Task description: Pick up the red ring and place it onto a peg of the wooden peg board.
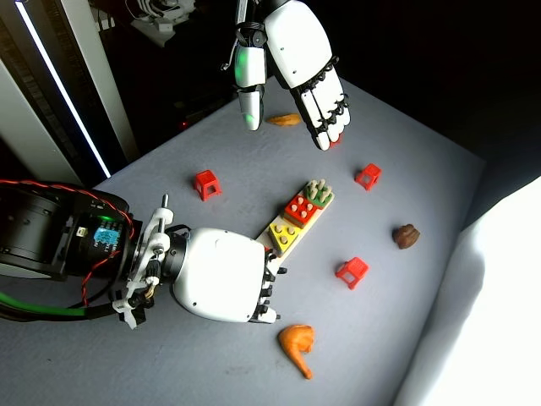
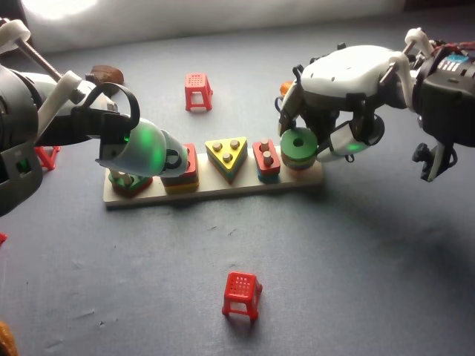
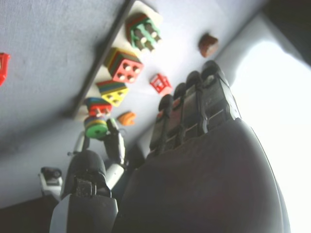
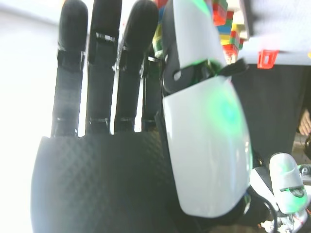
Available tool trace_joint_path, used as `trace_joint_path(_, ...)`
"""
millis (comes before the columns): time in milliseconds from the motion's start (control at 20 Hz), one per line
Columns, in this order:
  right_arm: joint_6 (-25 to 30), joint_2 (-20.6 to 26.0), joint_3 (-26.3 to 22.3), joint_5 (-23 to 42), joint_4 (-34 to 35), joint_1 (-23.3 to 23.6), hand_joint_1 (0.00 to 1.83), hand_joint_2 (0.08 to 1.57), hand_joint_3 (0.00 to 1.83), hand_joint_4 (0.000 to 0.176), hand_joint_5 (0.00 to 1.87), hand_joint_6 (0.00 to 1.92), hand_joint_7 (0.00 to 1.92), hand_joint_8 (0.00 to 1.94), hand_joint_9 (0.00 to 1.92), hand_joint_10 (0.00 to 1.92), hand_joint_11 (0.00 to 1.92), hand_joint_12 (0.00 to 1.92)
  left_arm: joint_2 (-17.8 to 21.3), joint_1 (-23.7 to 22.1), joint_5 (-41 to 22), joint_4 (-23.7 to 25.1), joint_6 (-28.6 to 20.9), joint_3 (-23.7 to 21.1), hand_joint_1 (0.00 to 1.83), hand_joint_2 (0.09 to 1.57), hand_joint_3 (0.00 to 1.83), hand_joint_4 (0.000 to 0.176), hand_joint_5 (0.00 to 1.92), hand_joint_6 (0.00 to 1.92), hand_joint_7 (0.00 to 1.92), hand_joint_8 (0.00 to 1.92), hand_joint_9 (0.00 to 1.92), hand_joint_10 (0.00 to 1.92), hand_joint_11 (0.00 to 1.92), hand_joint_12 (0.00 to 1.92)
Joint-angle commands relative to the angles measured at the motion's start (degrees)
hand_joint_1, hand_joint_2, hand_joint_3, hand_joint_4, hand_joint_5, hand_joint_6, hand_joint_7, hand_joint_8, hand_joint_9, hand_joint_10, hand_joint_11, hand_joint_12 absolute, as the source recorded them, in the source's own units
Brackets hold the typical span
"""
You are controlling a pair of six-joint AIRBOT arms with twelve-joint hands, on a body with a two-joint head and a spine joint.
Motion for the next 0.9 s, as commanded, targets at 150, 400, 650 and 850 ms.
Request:
trace_joint_path(150,0.18,0.25,0.45,6.82,0.06,-0.12,0.97,1.05,0.0,0.0,0.44,0.1,0.51,0.05,0.49,0.0,0.02,1.16,0.18,-0.29,-0.24,4.65,0.01,-0.15,0.0,1.2,0.0,0.0,0.02,0.01,0.0,0.0,0.0,0.0,0.0,0.0)
trace_joint_path(400,0.2,0.28,0.44,6.79,0.06,-0.2,0.88,0.99,0.0,0.0,0.24,0.0,0.29,0.0,0.28,0.0,0.0,0.76,0.19,-0.3,-0.23,4.65,0.01,-0.14,0.0,1.2,0.0,0.0,0.02,0.01,0.0,0.0,0.0,0.0,0.0,0.0)
trace_joint_path(650,0.19,0.72,0.44,5.26,0.06,0.31,0.76,0.97,0.0,0.0,0.21,0.0,0.25,0.0,0.25,0.0,0.0,0.75,0.19,-0.28,-0.23,4.65,-0.53,-0.14,0.0,1.2,0.0,0.0,0.01,0.0,0.0,0.0,0.0,0.0,0.0,0.0)
trace_joint_path(850,0.84,4.24,-1.2,1.99,0.09,2.12,0.43,1.01,0.0,0.0,0.46,0.04,0.52,0.04,0.47,0.05,0.02,1.1,0.18,-0.29,-0.22,4.65,-0.64,-0.14,0.0,1.21,0.0,0.0,0.0,0.0,0.0,0.0,0.0,0.0,0.0,0.0)
